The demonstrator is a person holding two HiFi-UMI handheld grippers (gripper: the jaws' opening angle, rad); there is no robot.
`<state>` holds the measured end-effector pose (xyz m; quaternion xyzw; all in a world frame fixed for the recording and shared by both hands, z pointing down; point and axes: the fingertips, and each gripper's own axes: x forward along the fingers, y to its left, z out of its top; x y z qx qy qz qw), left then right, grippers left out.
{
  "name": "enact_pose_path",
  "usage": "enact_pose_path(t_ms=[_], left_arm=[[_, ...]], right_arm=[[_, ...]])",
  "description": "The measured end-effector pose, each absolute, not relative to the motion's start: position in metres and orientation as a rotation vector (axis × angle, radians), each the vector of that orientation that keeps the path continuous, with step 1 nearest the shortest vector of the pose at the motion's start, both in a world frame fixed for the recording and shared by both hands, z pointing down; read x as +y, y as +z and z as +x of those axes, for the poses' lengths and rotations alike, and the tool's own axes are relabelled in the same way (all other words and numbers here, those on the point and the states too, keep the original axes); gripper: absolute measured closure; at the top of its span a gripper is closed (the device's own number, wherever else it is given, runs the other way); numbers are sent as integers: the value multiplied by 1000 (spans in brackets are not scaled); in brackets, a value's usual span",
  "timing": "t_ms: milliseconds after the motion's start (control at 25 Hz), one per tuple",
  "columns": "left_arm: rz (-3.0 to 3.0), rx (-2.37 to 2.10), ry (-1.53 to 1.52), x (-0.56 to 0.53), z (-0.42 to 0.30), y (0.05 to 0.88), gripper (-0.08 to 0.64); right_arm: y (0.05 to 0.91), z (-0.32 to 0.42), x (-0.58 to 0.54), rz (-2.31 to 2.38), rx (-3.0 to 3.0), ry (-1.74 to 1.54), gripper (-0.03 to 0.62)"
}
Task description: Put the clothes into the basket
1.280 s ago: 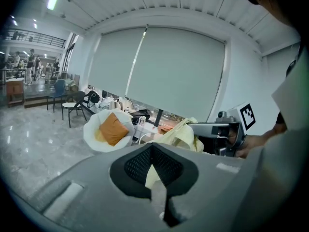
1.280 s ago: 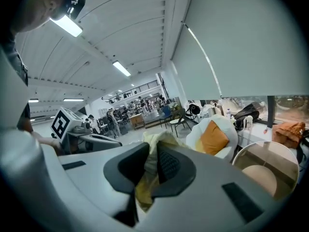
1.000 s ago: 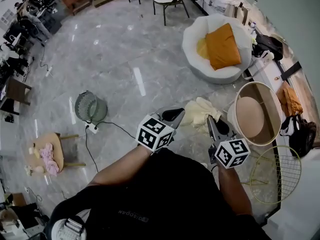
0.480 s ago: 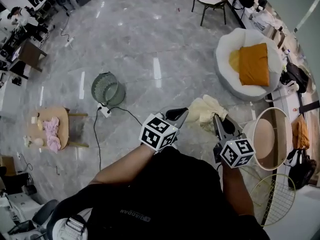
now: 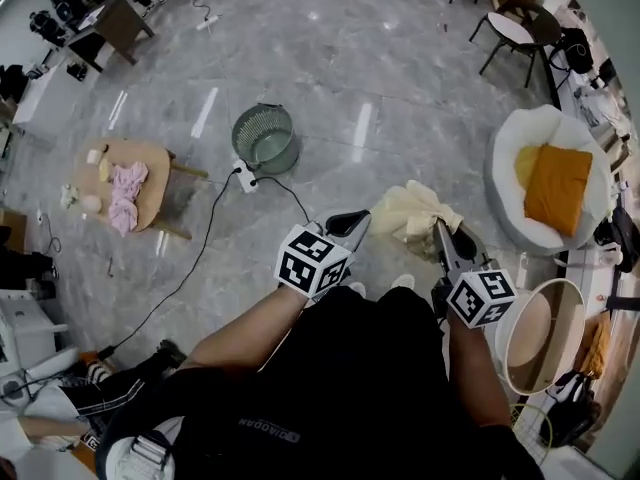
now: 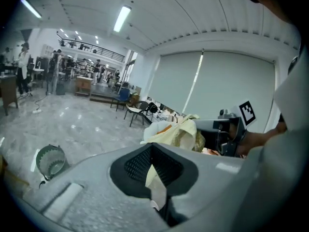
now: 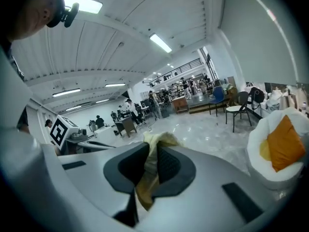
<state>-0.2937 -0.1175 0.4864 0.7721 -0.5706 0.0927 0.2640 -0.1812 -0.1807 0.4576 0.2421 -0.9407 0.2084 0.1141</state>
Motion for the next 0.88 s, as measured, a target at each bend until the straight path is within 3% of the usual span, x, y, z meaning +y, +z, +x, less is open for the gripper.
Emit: enact_pose_path(t_ms=[880], left_arm=[[1587, -2006, 78, -92, -488, 484, 560]], right_arm=[[470, -406, -206, 20, -2754, 534, 555]])
